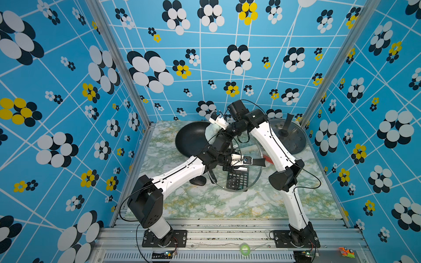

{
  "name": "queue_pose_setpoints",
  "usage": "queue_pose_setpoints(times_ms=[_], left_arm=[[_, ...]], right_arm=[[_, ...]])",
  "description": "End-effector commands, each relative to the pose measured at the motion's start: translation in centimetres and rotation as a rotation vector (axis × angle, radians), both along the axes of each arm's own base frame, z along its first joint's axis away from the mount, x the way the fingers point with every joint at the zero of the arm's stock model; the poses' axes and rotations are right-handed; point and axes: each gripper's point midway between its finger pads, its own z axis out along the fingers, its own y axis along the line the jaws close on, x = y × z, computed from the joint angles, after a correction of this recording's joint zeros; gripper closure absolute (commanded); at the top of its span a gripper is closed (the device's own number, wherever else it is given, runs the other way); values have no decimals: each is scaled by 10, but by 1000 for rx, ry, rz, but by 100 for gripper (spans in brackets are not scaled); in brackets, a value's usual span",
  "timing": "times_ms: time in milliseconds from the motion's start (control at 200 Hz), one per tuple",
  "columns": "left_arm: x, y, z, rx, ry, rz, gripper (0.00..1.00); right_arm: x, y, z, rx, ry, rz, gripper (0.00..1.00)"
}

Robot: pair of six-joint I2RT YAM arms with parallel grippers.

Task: Wipe the pot lid with a cloth
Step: Wipe the pot lid.

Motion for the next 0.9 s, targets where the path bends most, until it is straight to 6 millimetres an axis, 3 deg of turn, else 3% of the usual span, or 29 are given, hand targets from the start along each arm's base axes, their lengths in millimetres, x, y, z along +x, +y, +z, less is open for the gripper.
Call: queue_pose_setpoints(times_ms=[0,160,285,350,465,680,810,895], left_arm=[[12,-17,66,-98,-246,-61,100],[17,-17,61,-63,-286,-71,100],[20,-19,64,-68,-302,-68,100],[22,-20,66,-72,-310,-61,100],[26,-21,74,-103,-309,-30,100],[31,-21,78,-117,-327,-3,100],[33,-21,86,-144,-335,16,100],[35,-20,89,-150,-340,20,100]], right_arm=[[-17,1,-31,-76,84,49,100],[-29,8,-28,-50,117,87,100],[-30,6,-43,-108,106,93,100],[-22,0,-54,-170,77,62,100],[9,-25,-62,-310,-53,-49,100],[61,-71,-17,-318,-235,-251,100],[82,-101,10,-321,-315,-359,100],[92,-120,17,-319,-320,-424,100]])
